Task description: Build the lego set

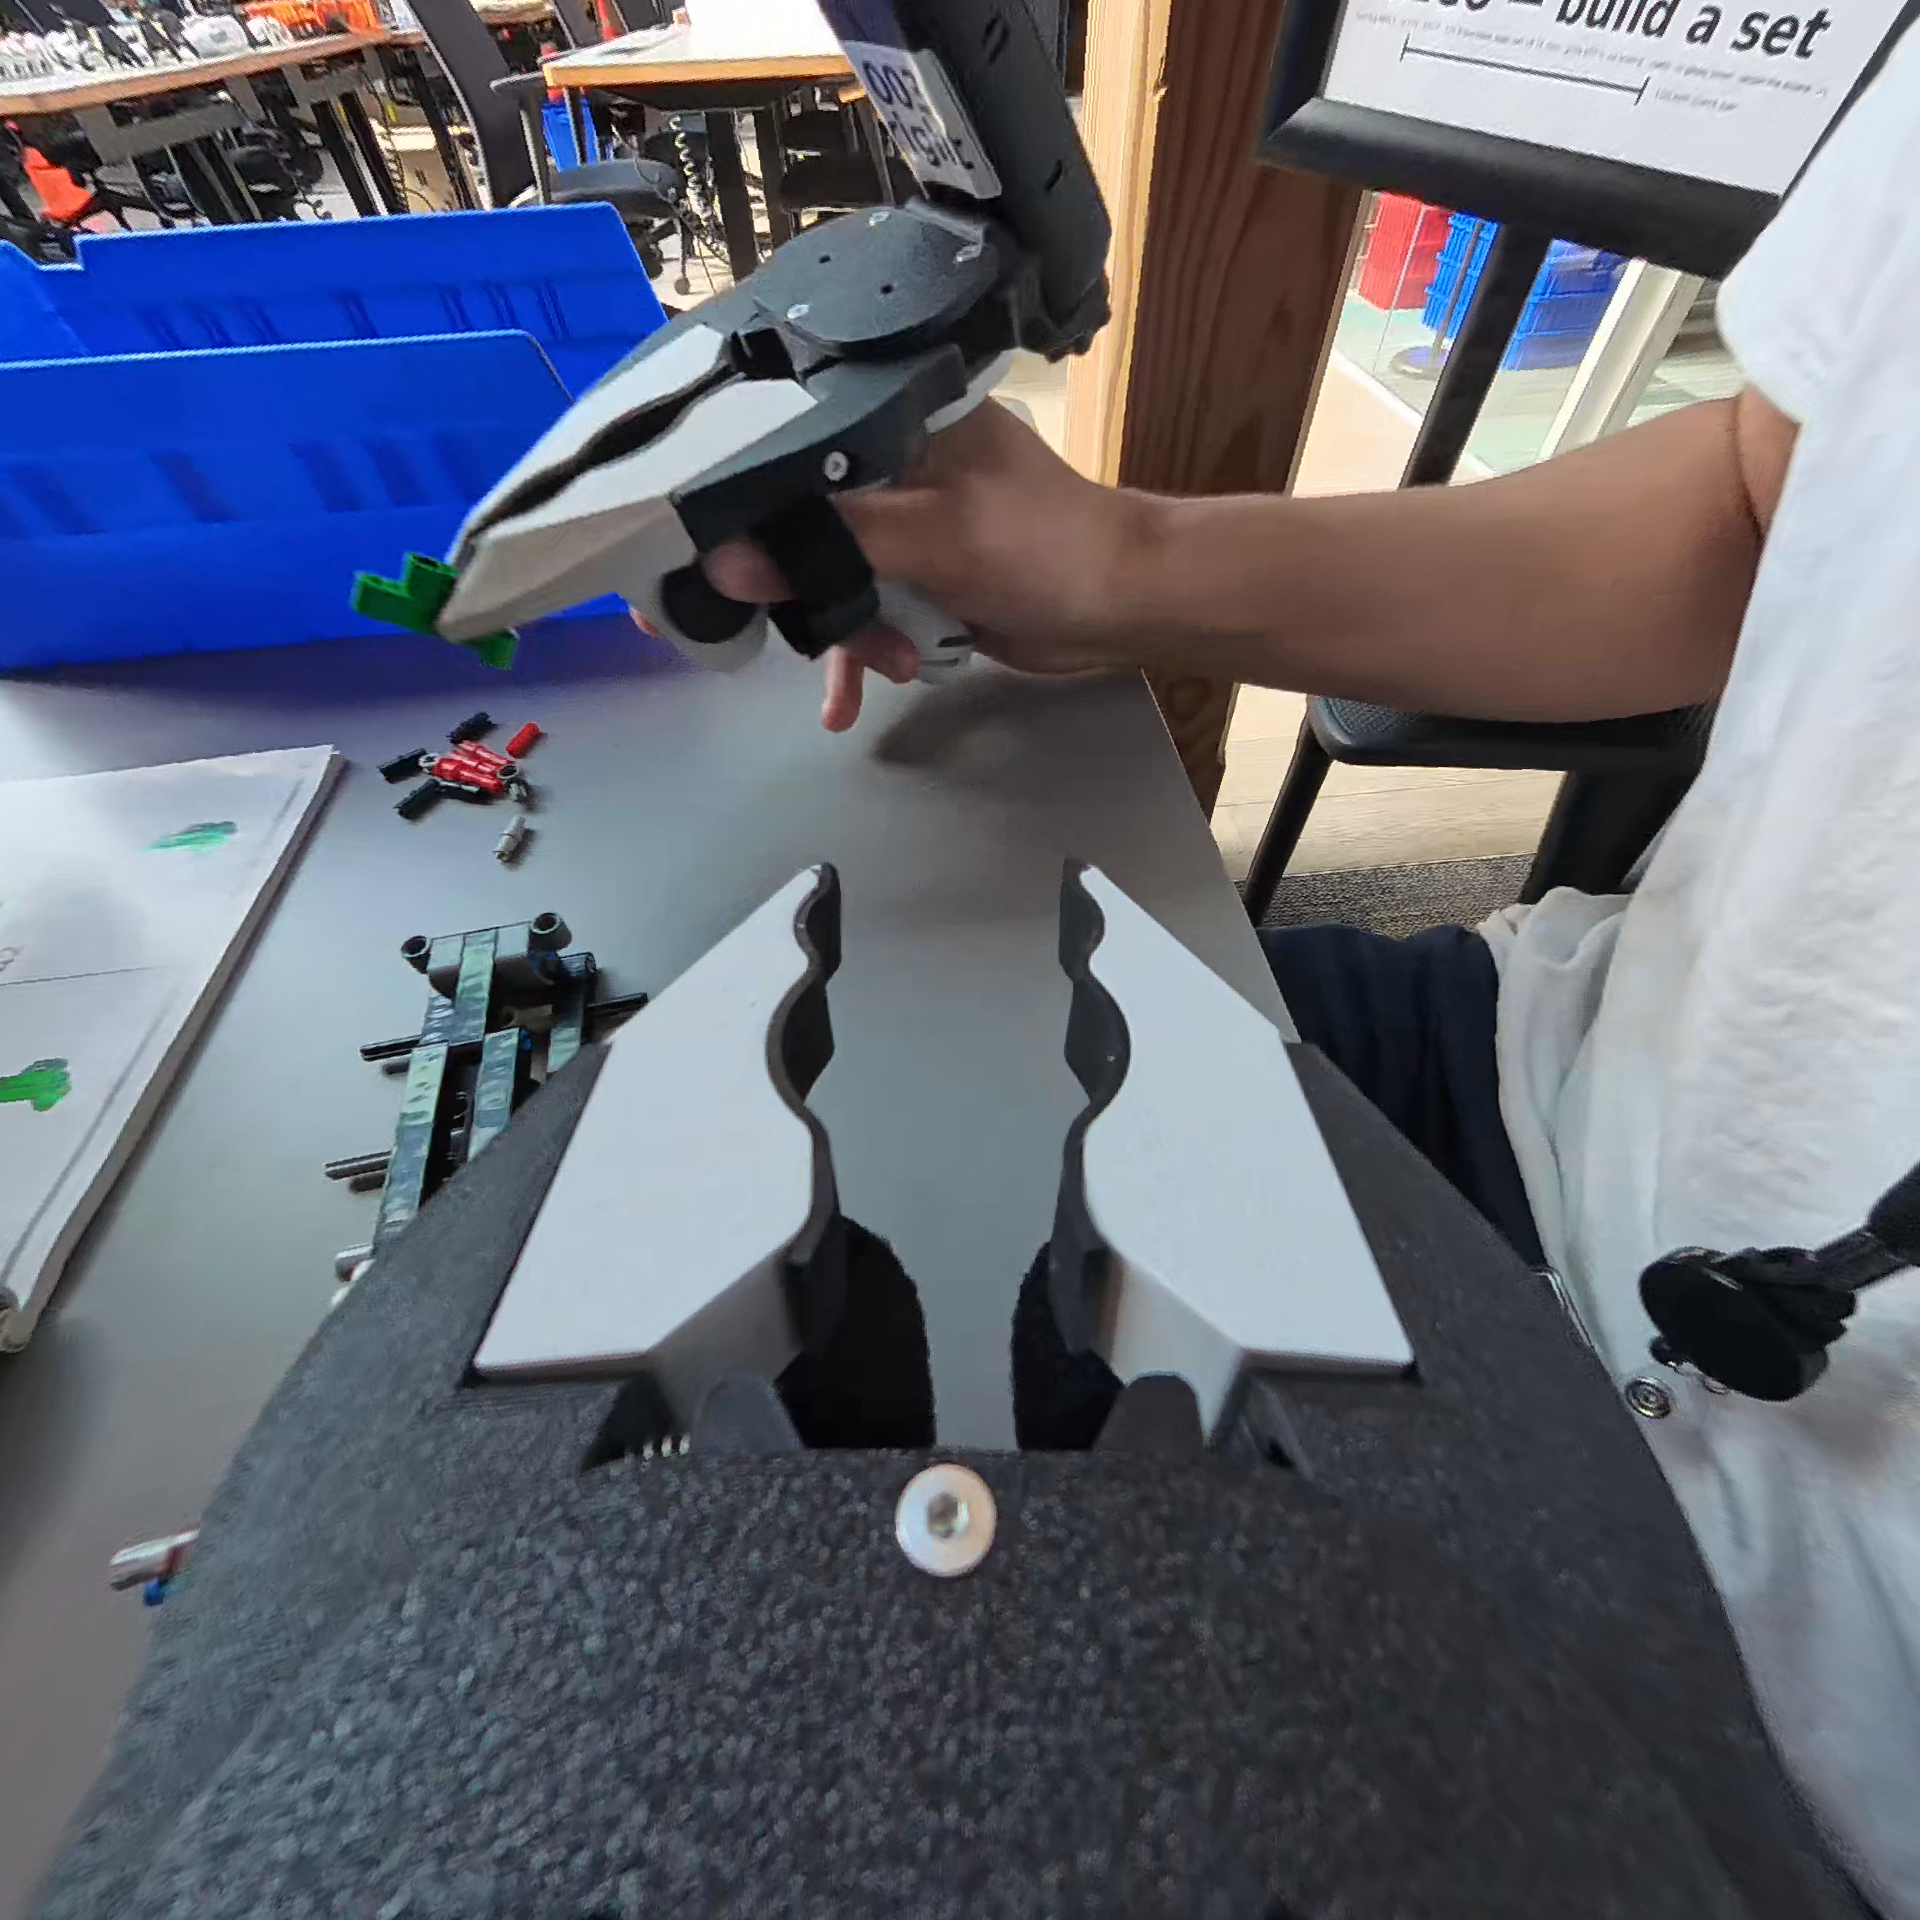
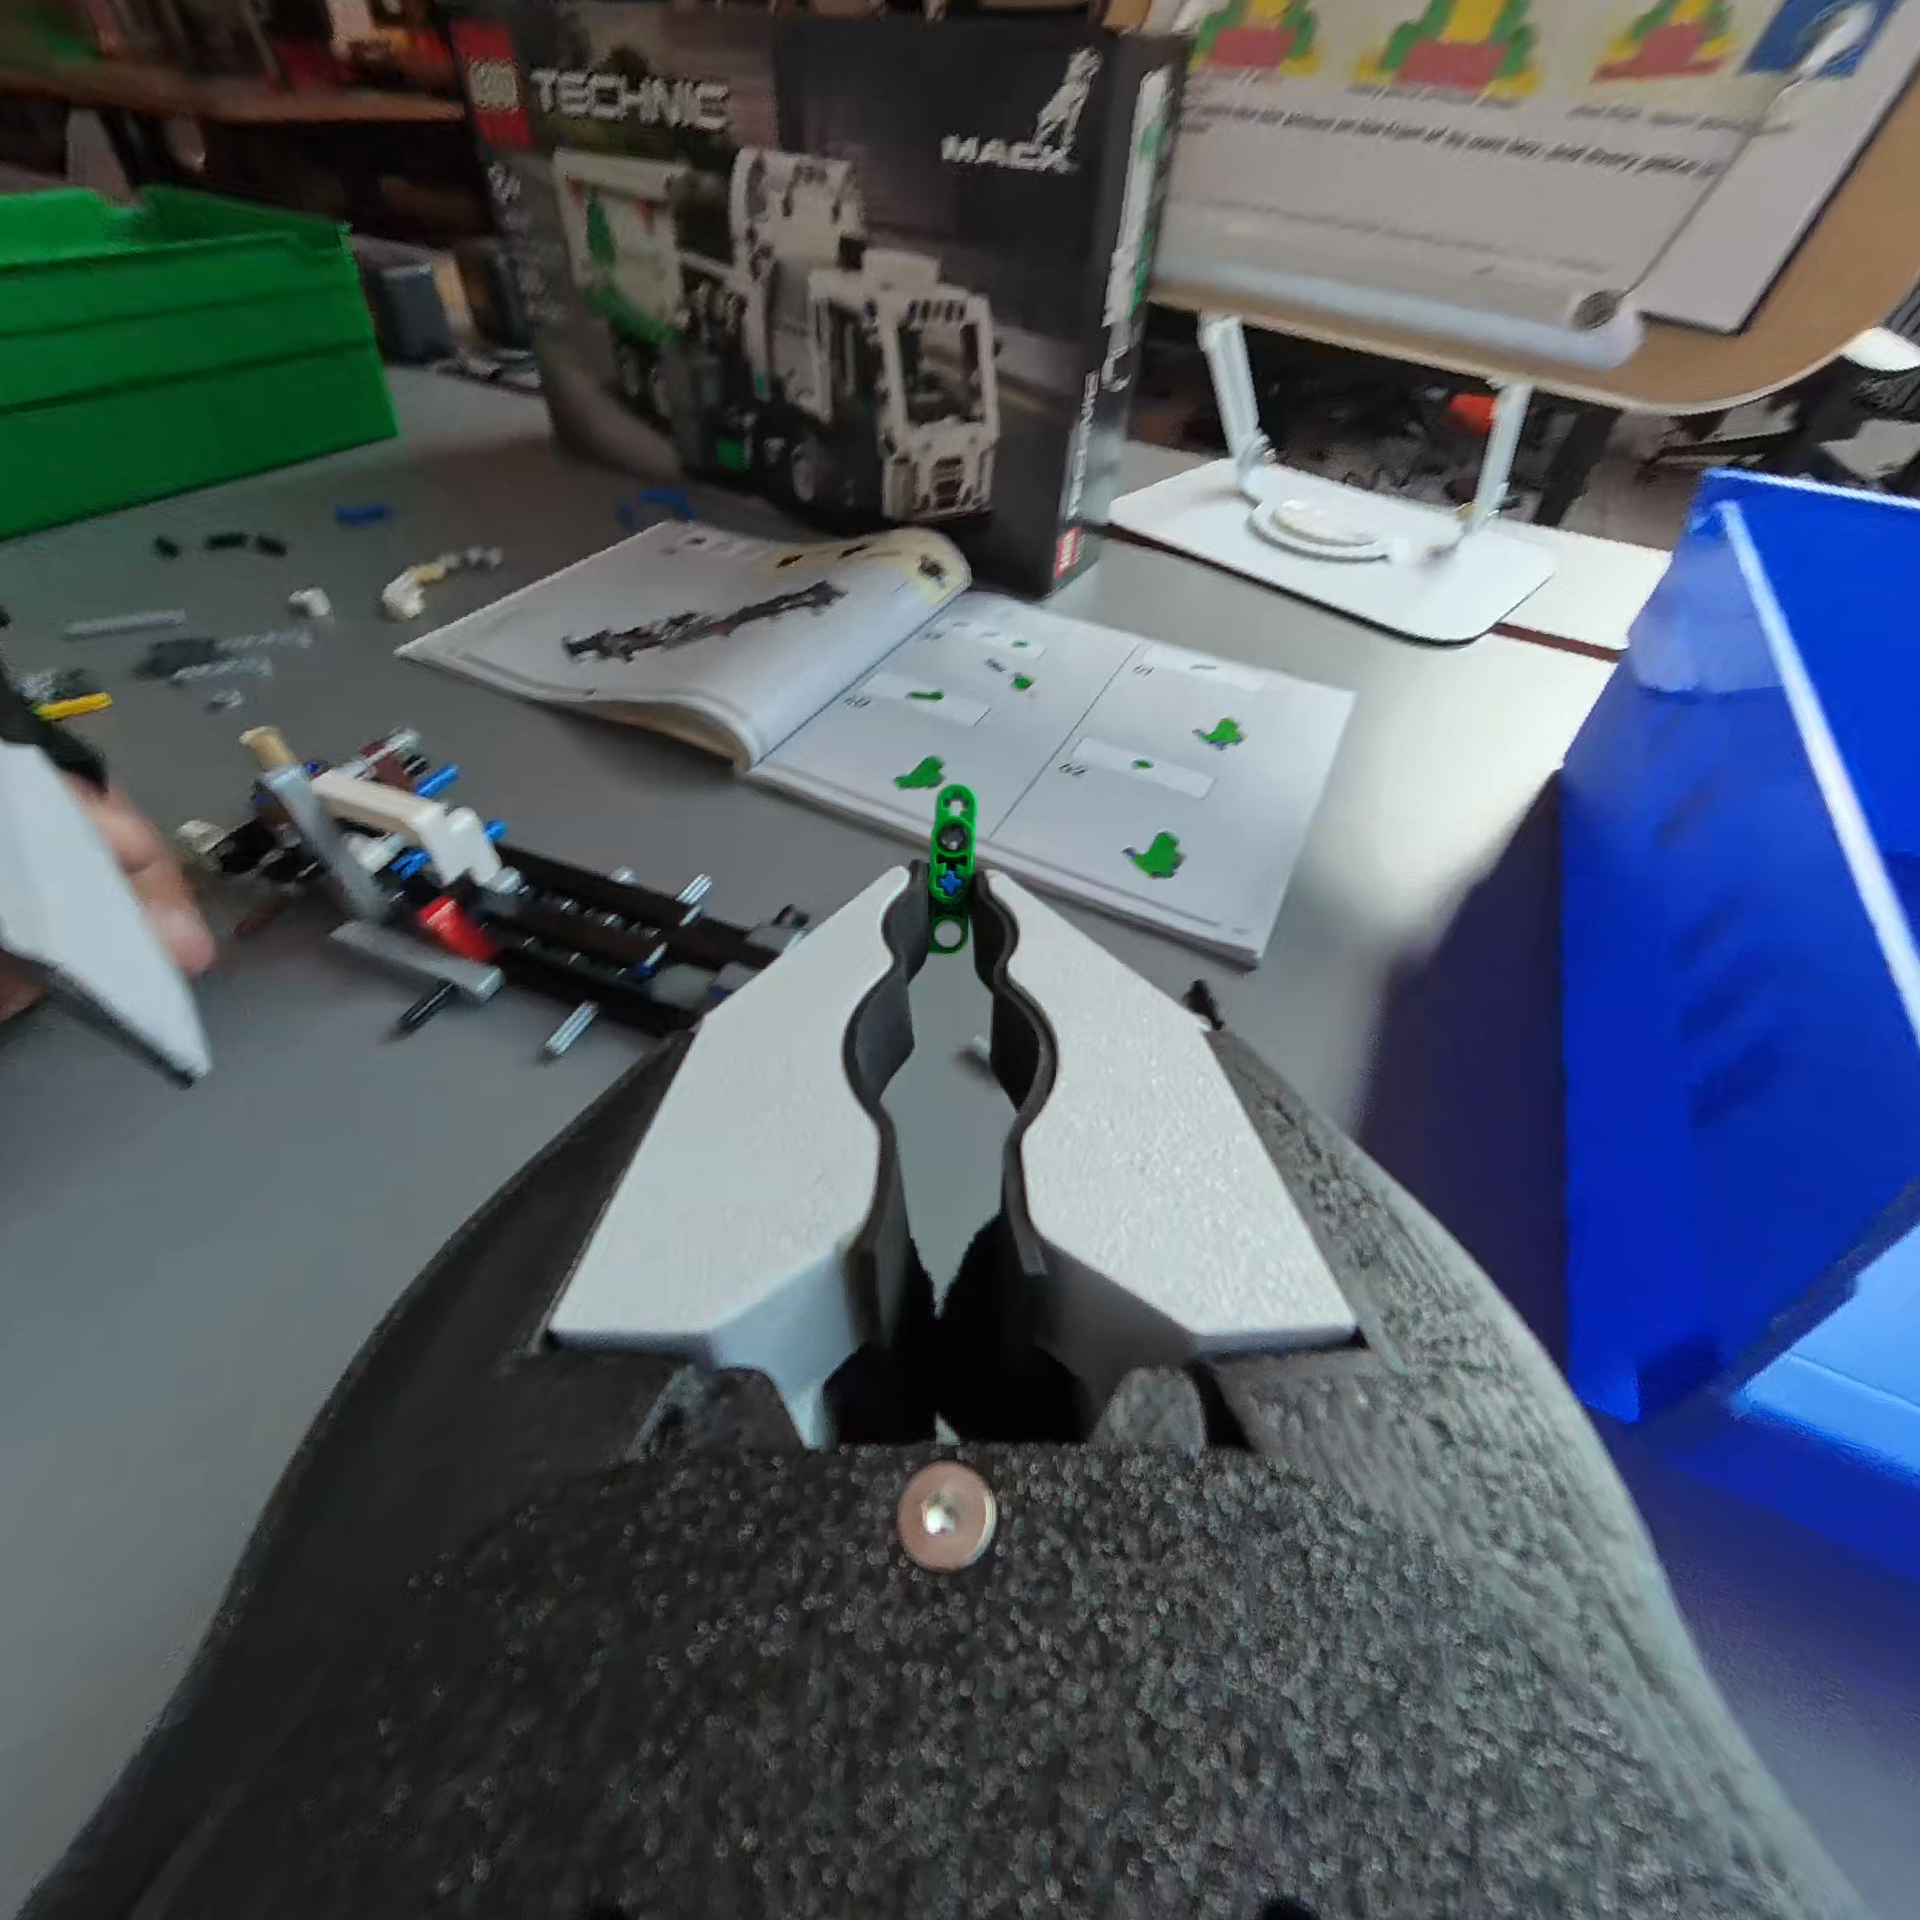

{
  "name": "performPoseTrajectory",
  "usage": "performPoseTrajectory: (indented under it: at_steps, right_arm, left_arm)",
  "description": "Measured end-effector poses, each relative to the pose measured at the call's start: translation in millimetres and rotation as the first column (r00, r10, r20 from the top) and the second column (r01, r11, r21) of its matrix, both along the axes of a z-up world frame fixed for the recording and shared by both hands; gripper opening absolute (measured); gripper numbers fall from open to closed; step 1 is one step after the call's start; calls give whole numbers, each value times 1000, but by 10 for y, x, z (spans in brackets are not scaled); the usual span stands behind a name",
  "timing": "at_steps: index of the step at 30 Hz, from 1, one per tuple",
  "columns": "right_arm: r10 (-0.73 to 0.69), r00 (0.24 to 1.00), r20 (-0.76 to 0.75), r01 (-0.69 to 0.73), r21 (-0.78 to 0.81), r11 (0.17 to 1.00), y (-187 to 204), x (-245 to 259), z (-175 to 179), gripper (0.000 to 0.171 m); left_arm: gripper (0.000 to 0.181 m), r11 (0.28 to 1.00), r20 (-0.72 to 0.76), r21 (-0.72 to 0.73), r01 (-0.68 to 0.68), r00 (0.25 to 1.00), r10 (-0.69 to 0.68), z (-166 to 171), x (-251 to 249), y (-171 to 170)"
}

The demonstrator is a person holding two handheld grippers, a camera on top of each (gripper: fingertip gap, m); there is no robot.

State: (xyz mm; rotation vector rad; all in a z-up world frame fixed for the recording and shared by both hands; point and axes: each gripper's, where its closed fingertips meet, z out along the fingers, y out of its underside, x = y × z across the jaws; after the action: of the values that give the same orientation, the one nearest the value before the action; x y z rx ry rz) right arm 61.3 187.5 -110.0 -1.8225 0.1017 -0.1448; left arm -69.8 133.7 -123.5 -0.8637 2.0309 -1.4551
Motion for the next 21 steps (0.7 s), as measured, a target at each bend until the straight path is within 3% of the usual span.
performPoseTrajectory:
  at_steps: [8,21]
  right_arm:
    - [-102,995,22,98,137,986,-36,276,190,7]
    - [-48,997,58,46,43,998,38,178,16,7]
  left_arm:
    - [40,994,-78,-93,59,995,-66,5,-25,-17]
    - [36,974,-186,-214,75,976,-116,1,13,23]
